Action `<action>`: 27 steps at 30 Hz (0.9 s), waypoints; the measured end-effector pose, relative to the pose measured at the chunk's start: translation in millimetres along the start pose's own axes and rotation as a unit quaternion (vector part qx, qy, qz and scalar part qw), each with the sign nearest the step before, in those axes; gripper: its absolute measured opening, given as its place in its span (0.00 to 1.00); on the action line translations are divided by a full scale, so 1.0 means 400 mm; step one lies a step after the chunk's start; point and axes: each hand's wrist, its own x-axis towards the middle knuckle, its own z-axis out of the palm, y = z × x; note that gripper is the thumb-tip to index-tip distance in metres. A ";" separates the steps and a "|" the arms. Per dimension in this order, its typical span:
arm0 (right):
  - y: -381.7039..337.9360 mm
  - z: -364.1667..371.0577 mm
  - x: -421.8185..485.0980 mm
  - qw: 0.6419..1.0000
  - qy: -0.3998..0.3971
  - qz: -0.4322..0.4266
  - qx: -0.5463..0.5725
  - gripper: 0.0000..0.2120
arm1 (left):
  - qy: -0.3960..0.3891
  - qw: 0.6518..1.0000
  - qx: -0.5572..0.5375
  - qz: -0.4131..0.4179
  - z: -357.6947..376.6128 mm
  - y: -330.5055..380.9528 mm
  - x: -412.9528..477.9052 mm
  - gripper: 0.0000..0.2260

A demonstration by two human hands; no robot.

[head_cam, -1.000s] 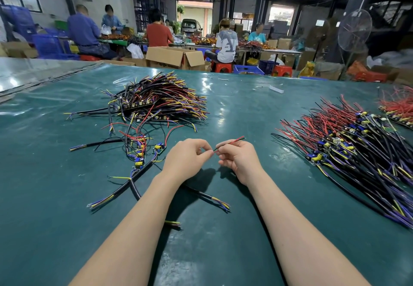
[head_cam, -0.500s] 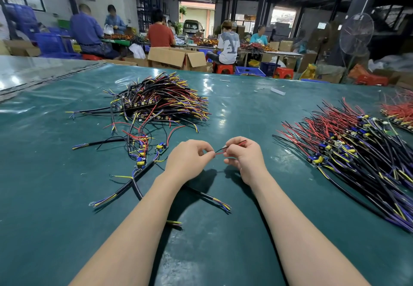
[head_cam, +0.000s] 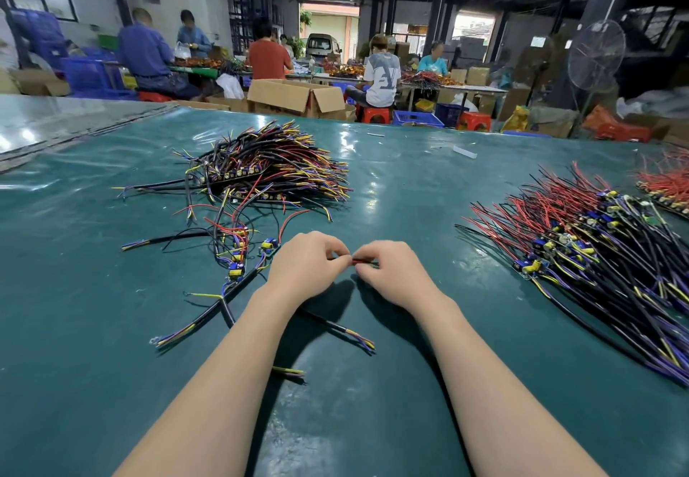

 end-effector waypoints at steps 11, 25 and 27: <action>-0.005 0.016 -0.003 0.999 -0.025 0.014 0.016 0.06 | -0.060 0.997 0.045 0.008 -0.027 -0.023 0.001 0.05; 0.042 -0.034 -0.020 0.944 -0.075 0.081 0.311 0.14 | -0.128 0.989 -0.079 -0.001 -0.043 -0.036 0.001 0.08; 0.050 -0.039 -0.023 0.926 -0.104 0.067 0.356 0.10 | -0.125 0.988 -0.090 -0.003 -0.042 -0.038 0.001 0.07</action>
